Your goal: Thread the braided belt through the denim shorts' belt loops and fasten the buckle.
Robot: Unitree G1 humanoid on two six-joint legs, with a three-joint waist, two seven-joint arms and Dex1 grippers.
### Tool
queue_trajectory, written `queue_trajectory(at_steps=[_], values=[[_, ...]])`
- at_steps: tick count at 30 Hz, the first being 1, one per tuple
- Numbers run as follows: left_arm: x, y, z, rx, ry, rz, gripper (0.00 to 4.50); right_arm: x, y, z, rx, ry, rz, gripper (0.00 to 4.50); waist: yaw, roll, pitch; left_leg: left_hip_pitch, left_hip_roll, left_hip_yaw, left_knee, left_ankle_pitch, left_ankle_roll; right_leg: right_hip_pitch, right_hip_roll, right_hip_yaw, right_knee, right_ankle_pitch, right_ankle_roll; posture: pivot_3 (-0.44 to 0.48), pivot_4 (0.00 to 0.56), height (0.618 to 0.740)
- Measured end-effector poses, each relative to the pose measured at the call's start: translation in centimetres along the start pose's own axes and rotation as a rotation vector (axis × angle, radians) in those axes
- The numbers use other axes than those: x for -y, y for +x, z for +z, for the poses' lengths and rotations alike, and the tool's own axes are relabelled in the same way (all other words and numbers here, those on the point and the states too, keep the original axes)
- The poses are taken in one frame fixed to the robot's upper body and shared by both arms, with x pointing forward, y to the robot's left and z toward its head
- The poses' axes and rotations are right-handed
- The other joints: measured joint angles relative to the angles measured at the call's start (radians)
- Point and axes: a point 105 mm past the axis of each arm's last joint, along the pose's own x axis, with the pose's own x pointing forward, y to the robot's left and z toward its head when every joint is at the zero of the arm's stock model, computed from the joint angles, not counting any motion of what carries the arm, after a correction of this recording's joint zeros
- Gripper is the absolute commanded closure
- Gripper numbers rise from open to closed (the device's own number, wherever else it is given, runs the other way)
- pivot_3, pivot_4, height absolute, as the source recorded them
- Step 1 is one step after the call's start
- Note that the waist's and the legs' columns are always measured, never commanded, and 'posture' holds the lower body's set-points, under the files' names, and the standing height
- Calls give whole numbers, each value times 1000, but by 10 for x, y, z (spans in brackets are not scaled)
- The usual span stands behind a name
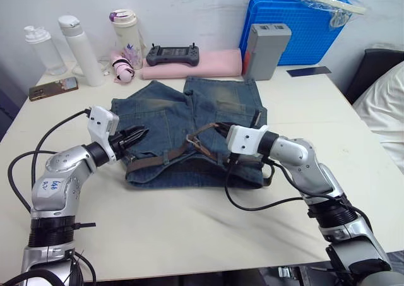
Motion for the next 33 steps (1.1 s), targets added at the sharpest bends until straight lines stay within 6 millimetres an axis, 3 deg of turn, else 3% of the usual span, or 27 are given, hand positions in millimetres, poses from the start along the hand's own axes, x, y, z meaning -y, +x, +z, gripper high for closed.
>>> queue_trajectory(at_steps=[5, 6, 14, 21, 28, 32, 33], values=[[11, 2, 10, 45, -4, -44, 228, -1, 1, 0, -1, -2, 1, 4500, 0, 0, -6, 0, 0, 0, 0, 0, 0, 0, 0, 0, 0, 0, 0, 0, 0, 739], [12, 2, 10, 49, -8, -48, 80, -1, 1, 0, -1, -3, 1, 4500, 0, 1, -7, 0, 0, 0, 0, 0, 0, 0, 0, 0, 0, 0, 0, 0, 0, 739], [52, 26, 11, 88, -45, -180, 80, -3, 5, 2, 1, -7, 2, 4500, -1, 0, -16, 0, 0, 0, 0, 0, 0, 0, 0, 0, 0, 0, 0, 0, 0, 739], [53, 29, 10, 77, -24, -166, 80, -4, 6, 3, 2, -9, 4, 4500, 0, 0, -21, 0, 0, -1, 0, 0, 0, 0, 0, 1, 0, 0, 0, 0, 0, 739], [74, 50, 11, 64, 55, -221, 80, -8, 10, 7, 21, 0, 12, 4500, -1, 0, -24, 1, 0, 0, 0, 0, 0, 0, 1, 1, 1, 0, 0, 0, 0, 739], [67, 59, 4, 29, 73, -174, 80, -8, 10, 7, 22, 0, 13, 4500, -3, 2, -27, 1, 0, 0, 0, 0, 0, 0, 1, 1, 1, 0, 0, 0, 0, 739], [66, 59, 2, 23, 71, -169, 331, -8, 10, 7, 22, 0, 13, 4500, -3, 2, -28, 1, 0, 0, 0, 0, 0, 0, 1, 1, 1, 0, 0, 0, 0, 739]])
